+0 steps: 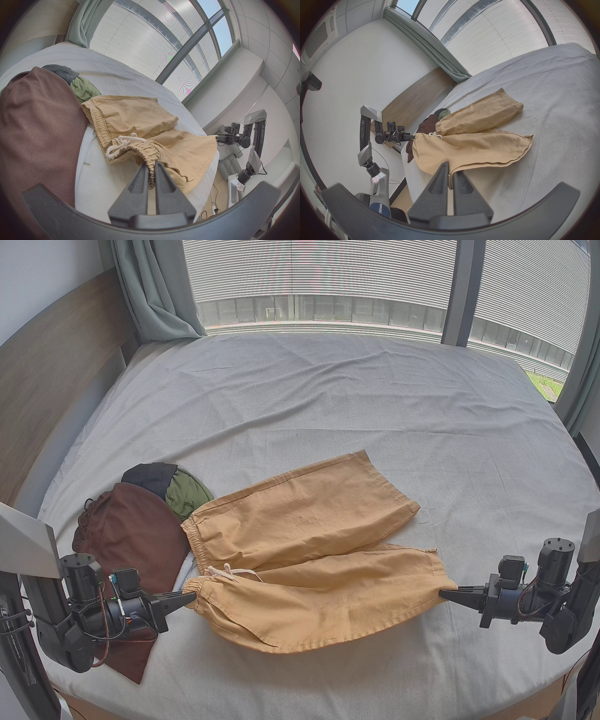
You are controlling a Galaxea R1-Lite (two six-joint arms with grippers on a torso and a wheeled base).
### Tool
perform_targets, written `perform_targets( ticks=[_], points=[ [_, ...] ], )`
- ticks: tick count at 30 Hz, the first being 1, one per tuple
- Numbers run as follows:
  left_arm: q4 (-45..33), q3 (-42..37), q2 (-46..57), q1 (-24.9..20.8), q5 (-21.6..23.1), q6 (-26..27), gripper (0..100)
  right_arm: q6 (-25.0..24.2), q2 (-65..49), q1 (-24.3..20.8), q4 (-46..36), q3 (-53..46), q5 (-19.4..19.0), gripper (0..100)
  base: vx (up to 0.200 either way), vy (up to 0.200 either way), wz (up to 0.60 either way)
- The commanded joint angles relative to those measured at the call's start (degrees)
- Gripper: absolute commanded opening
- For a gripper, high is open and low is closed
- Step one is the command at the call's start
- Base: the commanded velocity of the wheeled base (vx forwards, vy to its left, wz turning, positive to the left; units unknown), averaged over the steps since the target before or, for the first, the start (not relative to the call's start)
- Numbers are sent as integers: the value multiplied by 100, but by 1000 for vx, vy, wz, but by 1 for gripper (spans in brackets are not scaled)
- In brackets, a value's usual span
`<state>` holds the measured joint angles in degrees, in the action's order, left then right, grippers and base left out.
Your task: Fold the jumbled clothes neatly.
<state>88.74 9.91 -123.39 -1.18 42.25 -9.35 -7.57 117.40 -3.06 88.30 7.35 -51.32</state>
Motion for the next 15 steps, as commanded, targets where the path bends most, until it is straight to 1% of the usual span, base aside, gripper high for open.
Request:
perform_targets(
  ticks=[1,11,15],
  points=[
    [3,55,8,-5,-24,-32,0,-69,-235,-2,3,30,-1,0,0,0,0],
    [3,143,35,4,-59,-85,0,-227,-305,-46,3,223,17,0,0,0,0],
    [3,178,131,4,-147,-287,0,-342,-305,-107,3,346,43,0,0,0,0]
  ],
)
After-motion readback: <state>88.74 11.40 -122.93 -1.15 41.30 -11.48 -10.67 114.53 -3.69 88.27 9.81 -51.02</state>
